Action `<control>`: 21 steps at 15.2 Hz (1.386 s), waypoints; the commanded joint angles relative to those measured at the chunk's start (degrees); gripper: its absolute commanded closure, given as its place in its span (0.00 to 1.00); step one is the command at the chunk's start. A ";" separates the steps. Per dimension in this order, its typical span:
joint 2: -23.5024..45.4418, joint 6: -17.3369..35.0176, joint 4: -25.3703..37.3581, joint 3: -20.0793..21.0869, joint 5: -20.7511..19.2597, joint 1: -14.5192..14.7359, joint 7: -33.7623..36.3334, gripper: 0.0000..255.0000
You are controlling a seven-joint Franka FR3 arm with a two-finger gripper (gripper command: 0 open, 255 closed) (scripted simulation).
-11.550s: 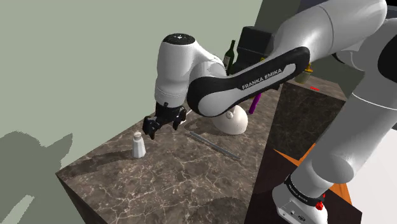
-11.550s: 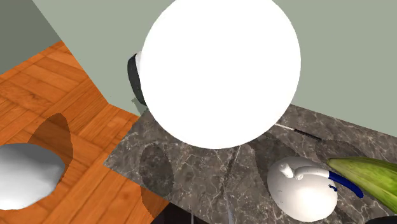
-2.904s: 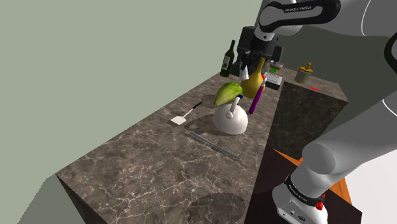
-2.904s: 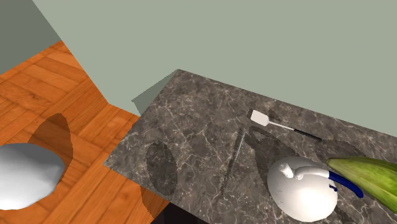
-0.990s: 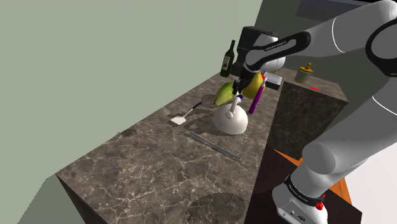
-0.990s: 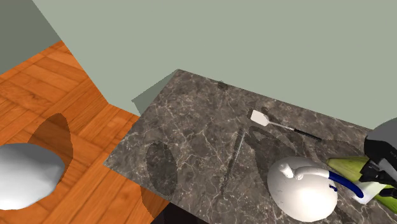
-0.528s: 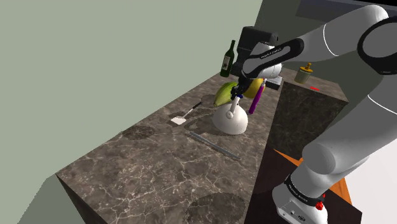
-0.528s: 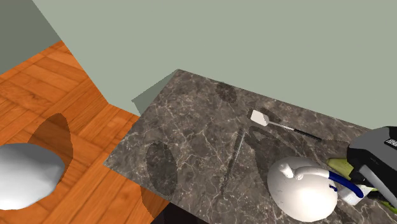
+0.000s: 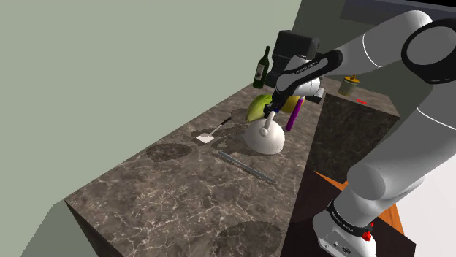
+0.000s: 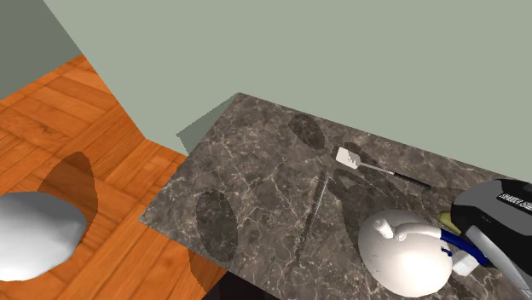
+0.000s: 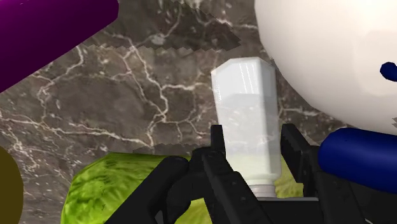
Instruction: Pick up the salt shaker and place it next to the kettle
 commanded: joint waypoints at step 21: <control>-6.26 -7.12 0.88 -0.13 -0.25 -0.14 0.17 0.00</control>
